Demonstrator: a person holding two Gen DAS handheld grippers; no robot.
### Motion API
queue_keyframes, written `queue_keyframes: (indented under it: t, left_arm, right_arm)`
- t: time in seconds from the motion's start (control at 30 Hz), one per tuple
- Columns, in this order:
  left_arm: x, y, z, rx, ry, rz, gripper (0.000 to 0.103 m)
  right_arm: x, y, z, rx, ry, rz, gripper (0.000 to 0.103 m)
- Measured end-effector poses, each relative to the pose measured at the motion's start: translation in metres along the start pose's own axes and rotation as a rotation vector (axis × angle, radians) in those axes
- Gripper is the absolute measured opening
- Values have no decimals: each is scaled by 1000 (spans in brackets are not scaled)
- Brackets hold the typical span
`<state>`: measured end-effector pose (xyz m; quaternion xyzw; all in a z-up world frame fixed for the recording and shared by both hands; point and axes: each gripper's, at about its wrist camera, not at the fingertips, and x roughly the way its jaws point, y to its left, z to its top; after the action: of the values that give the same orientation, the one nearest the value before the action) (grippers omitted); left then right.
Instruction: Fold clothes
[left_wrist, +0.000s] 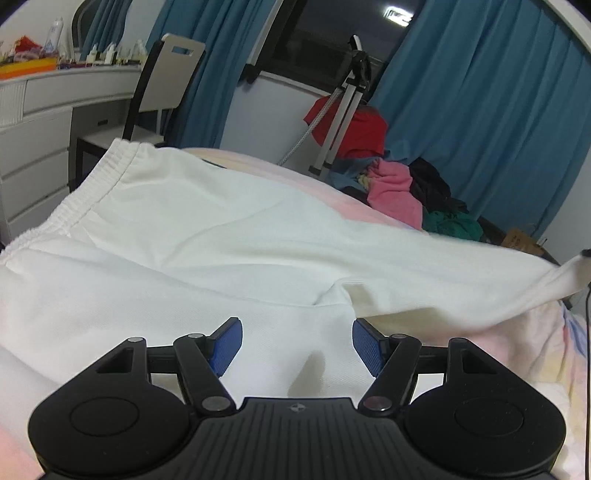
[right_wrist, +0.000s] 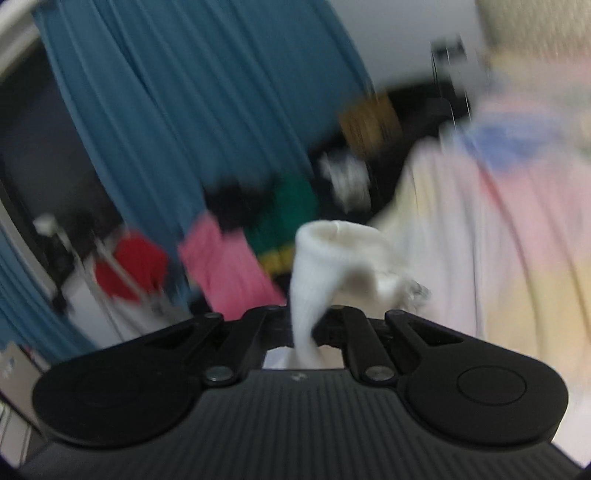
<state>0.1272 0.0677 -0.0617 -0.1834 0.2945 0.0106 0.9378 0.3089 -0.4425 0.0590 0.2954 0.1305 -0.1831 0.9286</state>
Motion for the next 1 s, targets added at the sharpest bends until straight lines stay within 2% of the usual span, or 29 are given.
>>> queue_keyframes:
  t: [0.1,0.2,0.27,0.37,0.43,0.5,0.6,0.73,0.83,0.93,1.0]
  left_arm:
    - [-2,1,1,-4,-2,-7,68]
    - [-5,-1,0,17,-7,-2,69]
    - [-7,0,-2,23,-3,-1,69]
    - [-8,-3,-4,42,-2,9,69]
    - [-10,-6,-3,57,-8,17,69]
    - [-13,-10,-2,63,-18,20,69]
    - [-18,-13,-1,74,-29,19,70]
    - [-23,-15,-2,82,-27,15,70]
    - [-24,-16,-3,91,-17,12,70]
    - [-27,-21,-2,142,-4,36,71]
    - [-34,-25,0,174,-18,26,75]
  right_arm:
    - [2,-45,4,12,-14,-46,7]
    - [17,-110,-35,25,81,-168,7]
    - [30,-153,-66,88,163,-232,7]
    - [35,-201,-101,153,223,-249,7]
    - [32,-205,-116,121,199,-218,7]
    - [32,-202,-110,109,192,-208,7]
    - [28,-195,-80,92,140,-145,7]
    - [31,-162,-45,-23,81,-79,7]
    - [38,-166,-44,-72,93,-104,7]
    - [52,-197,-72,-51,167,-184,8]
    - [56,-200,-83,-63,187,-199,10]
